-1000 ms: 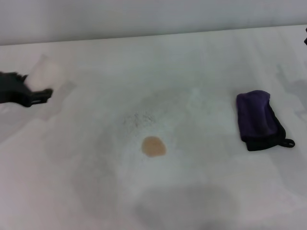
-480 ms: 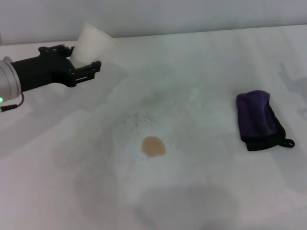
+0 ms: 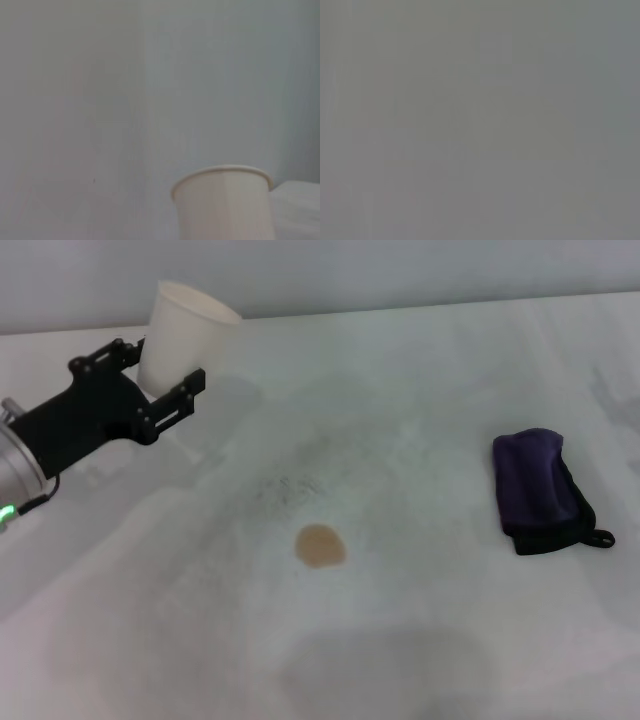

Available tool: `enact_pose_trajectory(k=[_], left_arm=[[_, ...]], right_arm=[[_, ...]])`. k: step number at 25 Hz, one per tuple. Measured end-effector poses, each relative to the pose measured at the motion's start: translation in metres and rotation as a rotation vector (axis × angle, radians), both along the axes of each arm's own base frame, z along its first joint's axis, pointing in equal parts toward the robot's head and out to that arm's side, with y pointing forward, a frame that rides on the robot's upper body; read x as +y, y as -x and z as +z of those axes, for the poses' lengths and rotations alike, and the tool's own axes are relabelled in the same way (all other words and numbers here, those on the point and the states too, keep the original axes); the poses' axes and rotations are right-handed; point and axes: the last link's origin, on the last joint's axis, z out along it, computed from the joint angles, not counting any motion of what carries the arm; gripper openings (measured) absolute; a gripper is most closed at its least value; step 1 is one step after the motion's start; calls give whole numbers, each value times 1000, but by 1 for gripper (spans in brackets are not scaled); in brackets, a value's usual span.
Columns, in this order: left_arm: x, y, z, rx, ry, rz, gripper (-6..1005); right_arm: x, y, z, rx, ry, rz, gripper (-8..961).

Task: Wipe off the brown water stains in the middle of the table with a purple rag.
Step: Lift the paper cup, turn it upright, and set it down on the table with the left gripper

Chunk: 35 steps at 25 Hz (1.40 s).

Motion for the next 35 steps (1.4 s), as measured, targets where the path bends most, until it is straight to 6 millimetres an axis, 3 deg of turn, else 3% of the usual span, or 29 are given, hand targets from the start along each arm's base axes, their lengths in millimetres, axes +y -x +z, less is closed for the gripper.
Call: enact_pose_trajectory(k=[16, 35], left_arm=[[-34, 41, -31, 12, -8, 123, 656], [-61, 64, -54, 123, 22, 158, 654]], right_arm=[[12, 1, 0, -27, 31, -17, 857], [5, -1, -8, -20, 54, -24, 858]])
